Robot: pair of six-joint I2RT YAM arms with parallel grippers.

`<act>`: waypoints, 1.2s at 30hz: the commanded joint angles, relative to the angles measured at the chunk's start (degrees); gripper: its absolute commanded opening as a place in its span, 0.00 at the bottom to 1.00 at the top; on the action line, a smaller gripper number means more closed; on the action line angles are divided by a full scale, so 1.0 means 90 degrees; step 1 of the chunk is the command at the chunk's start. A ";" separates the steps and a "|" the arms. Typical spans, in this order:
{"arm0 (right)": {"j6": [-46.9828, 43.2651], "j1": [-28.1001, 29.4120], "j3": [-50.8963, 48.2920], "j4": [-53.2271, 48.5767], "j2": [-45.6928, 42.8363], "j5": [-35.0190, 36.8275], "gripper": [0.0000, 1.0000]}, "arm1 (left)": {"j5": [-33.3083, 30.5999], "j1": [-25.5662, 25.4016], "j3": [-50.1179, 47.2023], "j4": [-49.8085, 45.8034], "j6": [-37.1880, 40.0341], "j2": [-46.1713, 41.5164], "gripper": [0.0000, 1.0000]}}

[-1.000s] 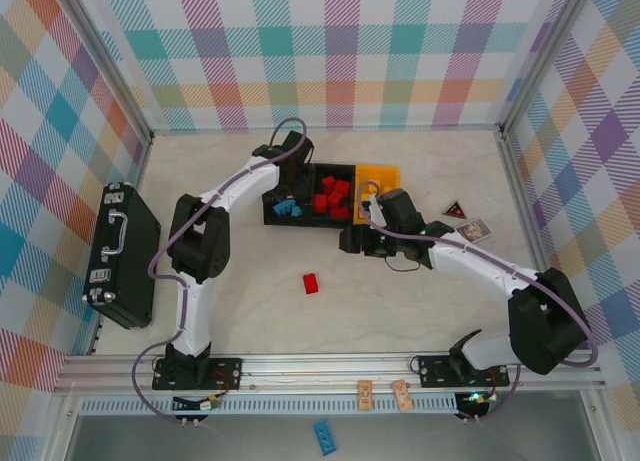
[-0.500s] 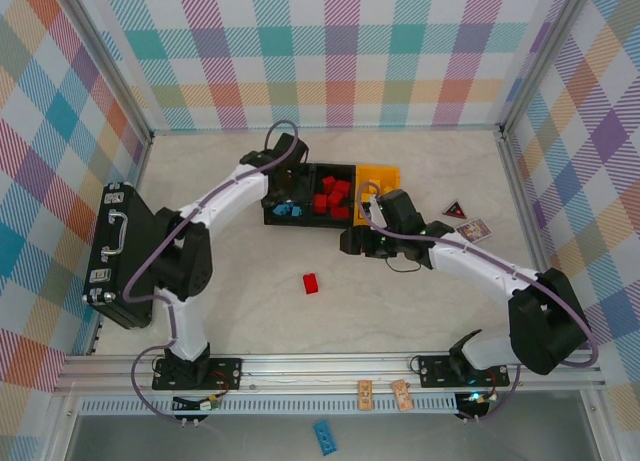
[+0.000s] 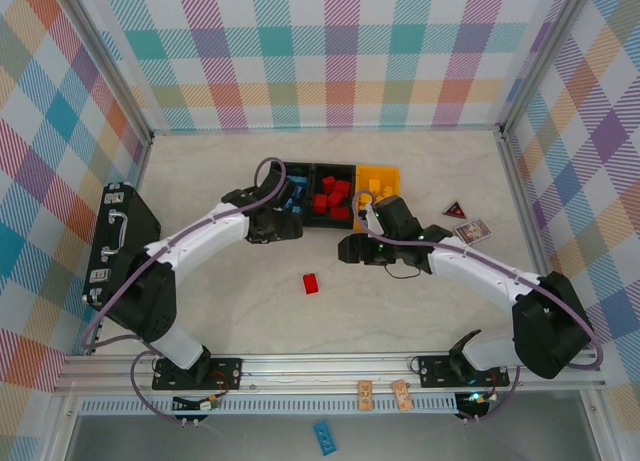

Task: Sort the legos into containers by color
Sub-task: Pick up the lego from the bottom-center of the table.

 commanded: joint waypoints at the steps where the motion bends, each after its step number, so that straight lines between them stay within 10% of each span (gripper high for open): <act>1: -0.0060 0.0215 0.0200 -0.0199 0.0168 0.0123 0.59 | 0.0179 0.0000 -0.0400 0.0130 -0.0305 -0.0508 0.74; 16: -0.0089 0.1439 0.1318 -0.0541 0.1931 0.0302 0.59 | 0.0598 0.0274 -0.3048 0.0461 -0.1623 -0.2490 0.73; 36: -0.0422 0.1935 0.2742 -0.1875 0.3646 0.0701 0.48 | 0.0730 0.0455 -0.3567 0.0620 -0.1860 -0.2586 0.72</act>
